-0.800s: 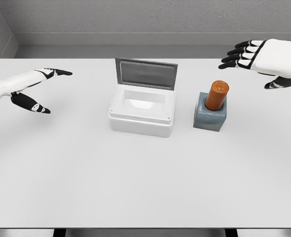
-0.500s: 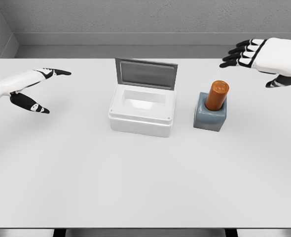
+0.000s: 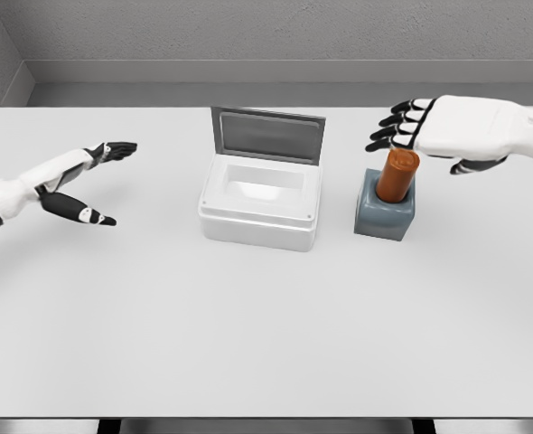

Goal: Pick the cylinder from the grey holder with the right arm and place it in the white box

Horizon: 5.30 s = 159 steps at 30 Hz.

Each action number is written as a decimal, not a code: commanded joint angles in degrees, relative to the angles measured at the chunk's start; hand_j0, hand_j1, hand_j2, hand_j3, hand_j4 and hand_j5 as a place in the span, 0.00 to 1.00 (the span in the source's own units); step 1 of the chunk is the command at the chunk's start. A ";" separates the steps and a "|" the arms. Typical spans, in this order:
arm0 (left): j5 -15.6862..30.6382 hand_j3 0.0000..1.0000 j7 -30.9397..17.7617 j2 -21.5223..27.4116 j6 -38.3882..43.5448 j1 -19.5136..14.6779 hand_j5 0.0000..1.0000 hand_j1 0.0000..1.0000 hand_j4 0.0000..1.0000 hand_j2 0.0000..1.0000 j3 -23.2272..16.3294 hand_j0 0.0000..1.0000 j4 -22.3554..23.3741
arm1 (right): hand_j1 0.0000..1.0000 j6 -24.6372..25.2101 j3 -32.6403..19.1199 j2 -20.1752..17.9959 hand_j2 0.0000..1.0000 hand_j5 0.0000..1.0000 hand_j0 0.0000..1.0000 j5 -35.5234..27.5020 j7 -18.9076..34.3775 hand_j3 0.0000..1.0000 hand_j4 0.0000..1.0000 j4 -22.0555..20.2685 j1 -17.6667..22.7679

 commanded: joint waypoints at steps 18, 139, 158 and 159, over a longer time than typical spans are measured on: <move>5.97 1.00 0.20 0.10 0.10 -0.79 1.00 1.00 1.00 1.00 -2.23 1.00 0.85 | 1.00 0.14 4.02 3.66 1.00 1.00 1.00 3.05 -0.02 1.00 1.00 5.18 -0.09; 5.62 1.00 -1.39 -10.53 0.10 -11.25 1.00 1.00 1.00 1.00 -4.25 1.00 0.32 | 1.00 0.14 -10.30 -2.50 1.00 1.00 1.00 -1.96 -0.02 1.00 1.00 4.12 6.77; 5.62 1.00 -1.74 -10.44 0.10 -11.08 1.00 1.00 1.00 1.00 -4.25 1.00 -5.39 | 1.00 0.14 -9.42 -0.91 1.00 1.00 1.00 -1.78 -0.02 1.00 1.00 6.06 7.21; 5.62 1.00 -1.74 -10.27 0.10 -11.16 1.00 1.00 1.00 1.00 -4.25 1.00 -5.39 | 1.00 0.14 -9.42 -0.91 1.00 1.00 1.00 -1.78 -0.02 1.00 1.00 6.06 7.21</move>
